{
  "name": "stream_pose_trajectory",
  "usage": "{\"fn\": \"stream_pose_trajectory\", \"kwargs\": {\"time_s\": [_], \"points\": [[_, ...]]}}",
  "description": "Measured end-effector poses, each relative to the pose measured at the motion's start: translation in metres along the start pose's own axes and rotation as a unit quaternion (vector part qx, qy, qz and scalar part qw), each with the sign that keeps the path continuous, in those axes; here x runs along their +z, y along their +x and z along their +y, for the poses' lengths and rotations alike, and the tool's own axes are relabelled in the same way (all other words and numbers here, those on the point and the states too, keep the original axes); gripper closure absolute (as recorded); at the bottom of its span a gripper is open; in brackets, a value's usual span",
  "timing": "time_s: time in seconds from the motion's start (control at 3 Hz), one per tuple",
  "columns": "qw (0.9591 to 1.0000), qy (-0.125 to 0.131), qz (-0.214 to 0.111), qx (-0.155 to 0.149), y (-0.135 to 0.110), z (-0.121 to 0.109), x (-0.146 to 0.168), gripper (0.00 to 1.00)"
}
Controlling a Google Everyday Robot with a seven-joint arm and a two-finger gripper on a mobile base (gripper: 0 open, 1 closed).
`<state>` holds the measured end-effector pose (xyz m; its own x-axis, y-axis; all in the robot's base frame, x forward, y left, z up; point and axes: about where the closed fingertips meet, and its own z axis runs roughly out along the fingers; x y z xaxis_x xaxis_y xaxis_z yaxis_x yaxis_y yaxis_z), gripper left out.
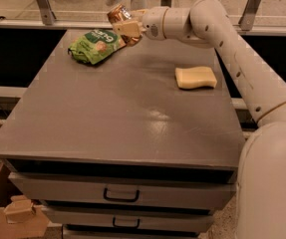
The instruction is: Move orange can near green rice chip bag
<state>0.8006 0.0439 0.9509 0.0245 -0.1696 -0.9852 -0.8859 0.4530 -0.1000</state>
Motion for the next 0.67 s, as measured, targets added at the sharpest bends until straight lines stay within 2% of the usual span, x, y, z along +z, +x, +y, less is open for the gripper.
{"fn": "stream_pose_trajectory", "kwargs": {"time_s": [0.33, 0.67], "points": [[0.9995, 0.003, -0.027, 0.019, 0.008, 0.005, 0.021, 1.0], [0.9997, 0.002, -0.01, 0.023, 0.027, 0.014, 0.039, 1.0]]}}
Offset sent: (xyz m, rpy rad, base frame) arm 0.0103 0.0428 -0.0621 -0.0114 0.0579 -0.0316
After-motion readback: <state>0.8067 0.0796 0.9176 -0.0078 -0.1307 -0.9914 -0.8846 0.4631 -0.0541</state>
